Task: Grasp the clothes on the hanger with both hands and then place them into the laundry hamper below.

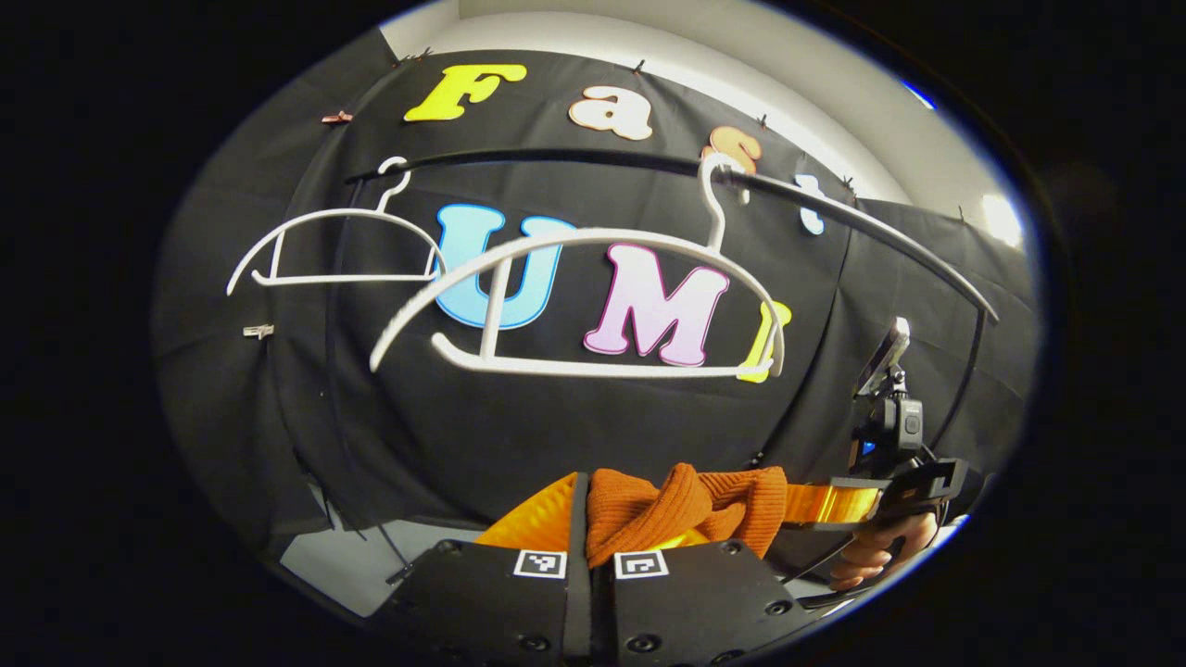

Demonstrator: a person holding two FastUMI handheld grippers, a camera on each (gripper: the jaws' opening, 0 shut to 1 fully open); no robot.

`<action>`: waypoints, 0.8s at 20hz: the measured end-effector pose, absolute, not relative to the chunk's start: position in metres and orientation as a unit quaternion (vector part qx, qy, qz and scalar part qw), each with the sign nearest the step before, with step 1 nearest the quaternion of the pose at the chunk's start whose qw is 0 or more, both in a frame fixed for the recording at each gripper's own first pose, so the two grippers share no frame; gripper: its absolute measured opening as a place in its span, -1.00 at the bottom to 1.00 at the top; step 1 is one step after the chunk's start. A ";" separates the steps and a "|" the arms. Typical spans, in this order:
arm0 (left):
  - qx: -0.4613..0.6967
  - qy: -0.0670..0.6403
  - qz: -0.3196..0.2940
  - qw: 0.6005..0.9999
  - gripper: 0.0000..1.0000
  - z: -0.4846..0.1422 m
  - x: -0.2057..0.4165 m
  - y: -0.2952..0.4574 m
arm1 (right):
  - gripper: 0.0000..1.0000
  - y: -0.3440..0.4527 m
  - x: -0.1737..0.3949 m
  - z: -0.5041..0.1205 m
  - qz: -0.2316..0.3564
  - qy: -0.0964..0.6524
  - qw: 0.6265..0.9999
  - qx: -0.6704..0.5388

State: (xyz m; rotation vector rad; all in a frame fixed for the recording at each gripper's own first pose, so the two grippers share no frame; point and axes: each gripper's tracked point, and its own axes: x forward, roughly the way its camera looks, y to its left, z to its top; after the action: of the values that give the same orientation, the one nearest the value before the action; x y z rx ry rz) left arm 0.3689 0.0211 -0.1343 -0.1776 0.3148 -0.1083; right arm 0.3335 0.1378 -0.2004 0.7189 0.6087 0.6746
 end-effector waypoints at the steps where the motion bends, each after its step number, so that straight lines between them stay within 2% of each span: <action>1: -0.089 0.165 -0.049 0.981 -0.90 -0.146 0.370 0.022 | -0.86 0.138 0.332 -0.213 0.312 0.298 0.837 0.335; 4: -0.102 0.204 -0.046 0.973 -0.85 -0.191 0.373 0.022 | -0.86 0.140 0.323 -0.260 0.293 0.335 0.841 0.308; 9: -0.104 0.274 -0.050 0.955 -0.90 -0.264 0.378 0.019 | -0.85 0.130 0.315 -0.333 0.253 0.396 0.846 0.253; 16: -0.088 0.386 -0.014 0.918 -0.90 -0.347 0.380 0.012 | -0.85 0.111 0.302 -0.432 0.204 0.480 0.839 0.155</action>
State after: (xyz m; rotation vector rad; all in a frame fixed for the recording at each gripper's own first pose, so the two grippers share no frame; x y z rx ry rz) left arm 0.3797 0.0117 -0.3466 -0.1802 0.7939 -0.0298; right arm 0.3016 0.1113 -0.4323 0.3270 1.0157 0.4319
